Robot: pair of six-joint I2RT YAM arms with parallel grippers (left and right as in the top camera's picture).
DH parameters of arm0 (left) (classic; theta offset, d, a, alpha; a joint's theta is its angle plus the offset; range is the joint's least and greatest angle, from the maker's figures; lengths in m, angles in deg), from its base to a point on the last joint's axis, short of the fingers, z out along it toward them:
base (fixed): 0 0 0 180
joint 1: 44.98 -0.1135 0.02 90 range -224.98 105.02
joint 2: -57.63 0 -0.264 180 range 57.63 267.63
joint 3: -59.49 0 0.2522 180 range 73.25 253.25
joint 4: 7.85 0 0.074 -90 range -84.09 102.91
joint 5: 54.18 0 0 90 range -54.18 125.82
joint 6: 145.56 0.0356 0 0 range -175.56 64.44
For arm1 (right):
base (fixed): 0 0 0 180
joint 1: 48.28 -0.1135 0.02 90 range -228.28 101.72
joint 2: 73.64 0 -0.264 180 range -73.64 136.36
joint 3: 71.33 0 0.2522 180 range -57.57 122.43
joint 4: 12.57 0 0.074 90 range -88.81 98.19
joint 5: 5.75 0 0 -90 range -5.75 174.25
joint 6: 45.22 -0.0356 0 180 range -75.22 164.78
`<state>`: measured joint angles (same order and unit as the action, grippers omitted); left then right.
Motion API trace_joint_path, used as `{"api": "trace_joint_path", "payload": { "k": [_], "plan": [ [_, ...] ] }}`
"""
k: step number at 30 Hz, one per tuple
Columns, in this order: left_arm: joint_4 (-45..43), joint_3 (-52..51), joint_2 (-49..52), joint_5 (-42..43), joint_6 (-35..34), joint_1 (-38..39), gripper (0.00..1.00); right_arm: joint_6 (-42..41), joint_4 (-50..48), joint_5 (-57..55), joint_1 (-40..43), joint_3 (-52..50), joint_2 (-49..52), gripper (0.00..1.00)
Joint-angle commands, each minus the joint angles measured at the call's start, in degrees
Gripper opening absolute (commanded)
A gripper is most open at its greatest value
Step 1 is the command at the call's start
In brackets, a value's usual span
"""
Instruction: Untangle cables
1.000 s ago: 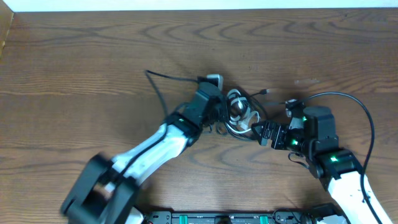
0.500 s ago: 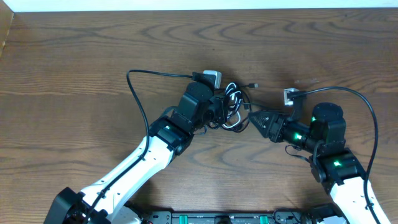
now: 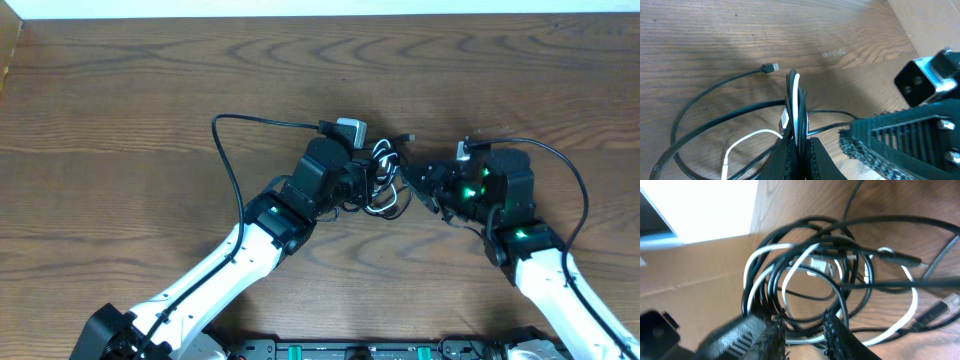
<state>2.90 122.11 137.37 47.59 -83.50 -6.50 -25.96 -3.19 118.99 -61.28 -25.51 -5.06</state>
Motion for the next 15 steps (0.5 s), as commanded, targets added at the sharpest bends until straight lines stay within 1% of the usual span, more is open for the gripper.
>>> {"api": "trace_joint_path", "payload": {
  "k": [1, 8, 12, 15],
  "plan": [
    [-0.28, 0.55, -1.31, 0.50, 1.33, 0.13, 0.08, -5.73, -2.16, 0.35, -0.28, 0.63, 2.43, 0.24],
    [-0.28, 0.55, -1.31, 0.76, 1.31, 0.13, 0.08, -7.04, -5.53, 0.33, -2.97, 0.63, 4.81, 0.22],
    [-0.28, 0.55, -1.31, 0.96, 1.31, 0.13, 0.07, -7.06, -6.99, -0.85, -5.27, 0.63, 4.94, 0.24],
    [-0.28, 0.55, -1.31, 2.69, 1.09, 0.13, 0.08, -7.30, -6.99, -3.48, -6.71, 0.63, 4.94, 0.25]
  ]
}}
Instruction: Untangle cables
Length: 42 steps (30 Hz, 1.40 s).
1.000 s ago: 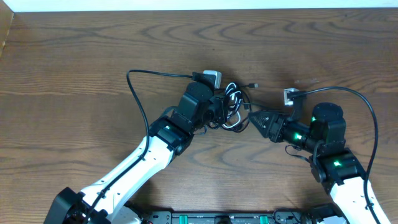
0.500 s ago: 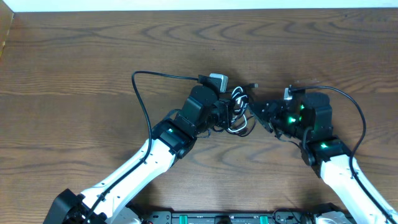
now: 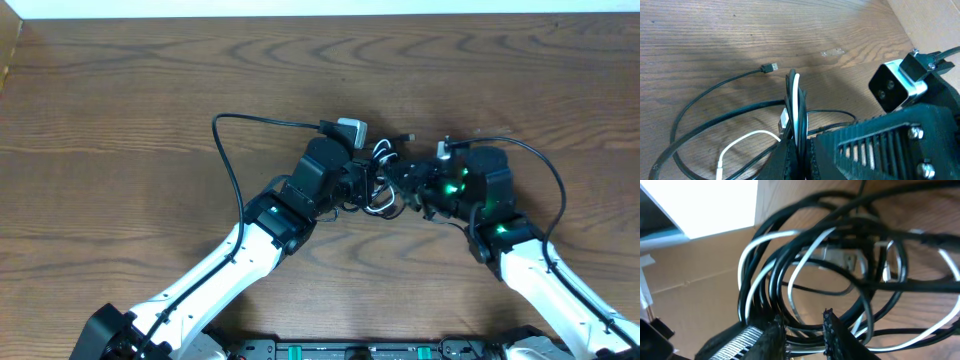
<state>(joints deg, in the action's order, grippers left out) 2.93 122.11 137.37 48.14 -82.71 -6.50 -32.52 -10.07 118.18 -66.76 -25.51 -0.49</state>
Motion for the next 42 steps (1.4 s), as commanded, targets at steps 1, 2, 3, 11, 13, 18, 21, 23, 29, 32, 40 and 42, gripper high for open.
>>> {"api": "trace_joint_path", "payload": {
  "k": [1, 2, 3, 11, 13, 18, 21, 23, 29, 32, 40, 42],
  "plan": [
    [-0.31, 0.55, -1.31, 2.84, 0.33, 0.13, 0.08, -0.74, -0.11, -3.96, -1.60, 0.63, 0.37, 0.25],
    [-0.31, 0.55, -1.31, 3.54, 0.33, 0.13, 0.08, -0.74, -0.11, -4.90, -1.84, 0.63, 0.37, 0.25],
    [-0.31, 0.55, -1.31, 3.85, 0.31, 0.13, 0.07, -0.74, -0.15, -5.62, -2.01, 0.63, 0.37, 0.25],
    [-0.28, 0.55, -1.31, 5.27, 0.13, 1.79, 0.08, -0.66, -2.49, -7.96, -2.40, 0.63, 1.49, 0.25],
    [-0.31, 0.55, -1.31, 5.27, 0.13, 2.56, 0.07, -0.63, -3.15, -8.68, -2.43, 0.63, 1.97, 0.26],
    [-0.28, 0.55, -1.31, 5.31, 0.11, 4.22, 0.08, -0.46, -3.30, -10.95, -2.40, 0.63, 2.95, 0.27],
    [-0.33, 0.55, -1.31, 6.71, 0.13, 4.68, 0.08, 0.20, -3.41, -13.51, -2.40, 0.63, 2.97, 0.27],
    [-0.31, 0.55, -1.31, 8.81, 0.13, 4.68, 0.08, 0.22, -4.04, -14.82, -2.40, 0.63, 2.97, 0.22],
    [-0.31, 0.55, -1.73, 11.32, 0.11, 4.61, 0.08, 4.81, -2.84, -18.34, -0.96, 0.63, 2.97, 0.01],
    [-0.28, 0.55, -3.10, 11.28, 0.15, 4.33, 0.08, 9.70, -0.55, -18.99, 1.27, 0.63, 2.97, 0.01],
    [1.20, 0.55, -5.68, 11.02, 0.59, 0.20, 0.07, 19.23, 1.31, -5.90, 11.47, 0.63, 2.43, 0.01],
    [2.95, 0.52, -5.46, 10.95, 0.59, -0.96, 0.07, 21.86, 1.22, -0.87, 14.47, 0.63, 1.79, 0.01]
  ]
}}
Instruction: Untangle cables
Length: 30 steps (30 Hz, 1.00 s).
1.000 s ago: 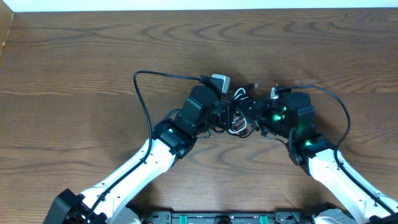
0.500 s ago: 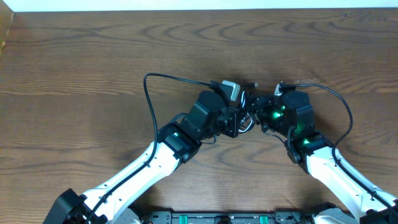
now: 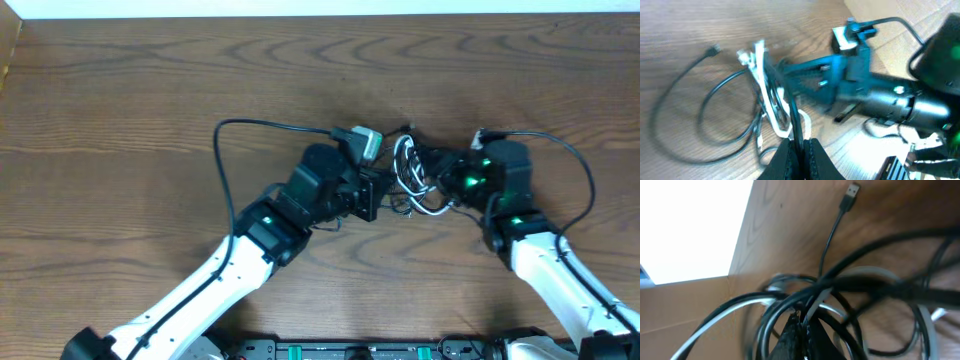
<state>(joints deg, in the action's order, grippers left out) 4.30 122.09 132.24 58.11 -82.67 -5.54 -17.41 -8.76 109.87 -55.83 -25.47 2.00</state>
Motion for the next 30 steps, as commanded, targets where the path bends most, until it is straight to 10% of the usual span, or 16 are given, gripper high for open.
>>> {"api": "trace_joint_path", "payload": {
  "k": [1, 10, 15, 30],
  "plan": [
    [2.95, 0.50, -0.11, 0.48, 0.55, -2.49, 0.08, 7.87, -0.09, 9.90, 5.16, 0.59, -1.18, 0.01],
    [7.54, 0.37, 1.31, -4.13, 0.52, -3.15, 0.10, 10.64, -2.93, 28.39, 12.72, 0.59, -4.94, 0.01],
    [7.58, 0.37, 1.75, -4.09, 0.46, -3.10, 0.43, 10.60, -6.45, 34.47, 12.72, 0.59, -4.92, 0.01],
    [6.95, 0.37, 3.10, -8.24, 0.44, -3.10, 0.77, 16.26, -6.03, 33.22, 12.72, 0.59, -4.92, 0.16]
  ]
}}
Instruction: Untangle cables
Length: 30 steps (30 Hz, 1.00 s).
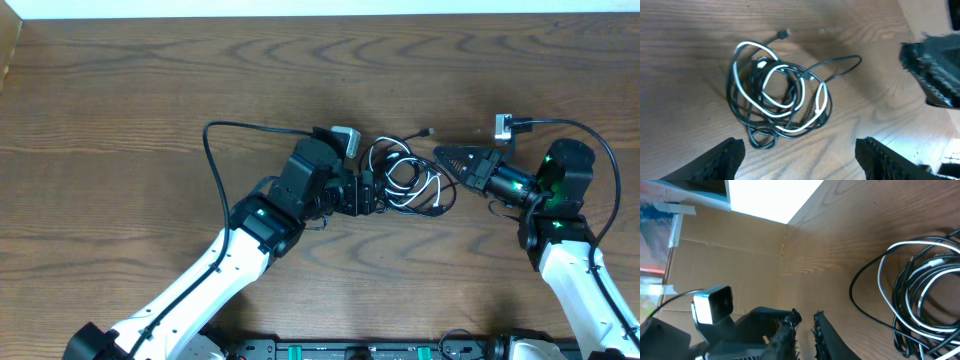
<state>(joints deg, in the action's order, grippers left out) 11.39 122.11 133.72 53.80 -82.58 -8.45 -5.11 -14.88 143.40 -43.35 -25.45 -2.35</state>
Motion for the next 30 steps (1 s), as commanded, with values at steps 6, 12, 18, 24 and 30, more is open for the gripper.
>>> {"api": "trace_joint_path", "payload": {
  "k": [6, 12, 18, 24, 30],
  "plan": [
    [-3.80, 0.35, 8.90, -7.13, 0.22, -0.20, 0.77, 7.61, 0.39, -7.39, 0.24, 0.57, -0.57, 0.29],
    [-11.67, 0.35, 18.38, -7.10, 0.15, -0.20, 0.77, 9.31, 2.45, -11.17, 0.24, 0.57, -0.57, 0.43],
    [-19.28, 0.35, 25.92, -7.10, -3.34, -0.17, 0.77, 12.79, 5.03, -11.28, 0.24, 0.57, -0.57, 0.48],
    [-25.73, 0.35, 31.34, -7.13, -5.25, 0.76, 0.75, 12.90, 6.73, -11.26, 0.24, 0.57, -0.57, 0.50],
    [-30.64, 0.37, 36.13, -9.53, -7.26, 3.15, 0.48, 13.31, 9.38, -11.76, 0.24, 0.57, -0.57, 0.51]
  ]
}}
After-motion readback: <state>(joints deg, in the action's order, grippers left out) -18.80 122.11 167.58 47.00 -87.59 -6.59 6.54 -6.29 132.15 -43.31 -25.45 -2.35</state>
